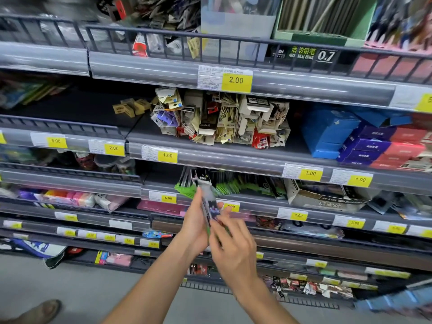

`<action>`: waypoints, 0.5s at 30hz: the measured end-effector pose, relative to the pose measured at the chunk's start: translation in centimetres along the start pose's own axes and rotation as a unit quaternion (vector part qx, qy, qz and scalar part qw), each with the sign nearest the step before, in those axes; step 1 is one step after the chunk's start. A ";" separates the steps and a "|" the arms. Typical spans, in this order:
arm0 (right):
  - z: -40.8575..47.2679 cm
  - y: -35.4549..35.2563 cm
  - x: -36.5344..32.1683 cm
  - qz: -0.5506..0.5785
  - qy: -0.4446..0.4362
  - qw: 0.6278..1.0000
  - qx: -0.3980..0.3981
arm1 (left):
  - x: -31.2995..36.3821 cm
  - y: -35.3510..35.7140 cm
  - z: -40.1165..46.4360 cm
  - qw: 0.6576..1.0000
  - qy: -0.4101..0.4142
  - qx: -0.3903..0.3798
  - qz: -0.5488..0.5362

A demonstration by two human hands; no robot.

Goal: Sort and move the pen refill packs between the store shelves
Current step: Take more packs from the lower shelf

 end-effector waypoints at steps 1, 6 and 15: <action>-0.3 0.1 -0.2 0.005 -0.008 1.000 -0.028 | 0.2 -0.3 -0.1 1.000 0.002 -0.003 -0.006; 2.3 0.9 2.7 0.083 0.063 0.991 -0.081 | 1.1 -2.1 -0.3 0.999 0.018 0.049 -0.005; 8.5 8.6 12.6 -0.124 0.240 0.897 -0.349 | -0.4 -2.8 -1.7 0.998 -0.010 0.035 0.043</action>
Point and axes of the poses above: each hand's wrist, its own z-axis towards the middle knuckle, its own y-axis out of the palm, x = y × z, the point moved 4 cm from there along z, towards the middle knuckle
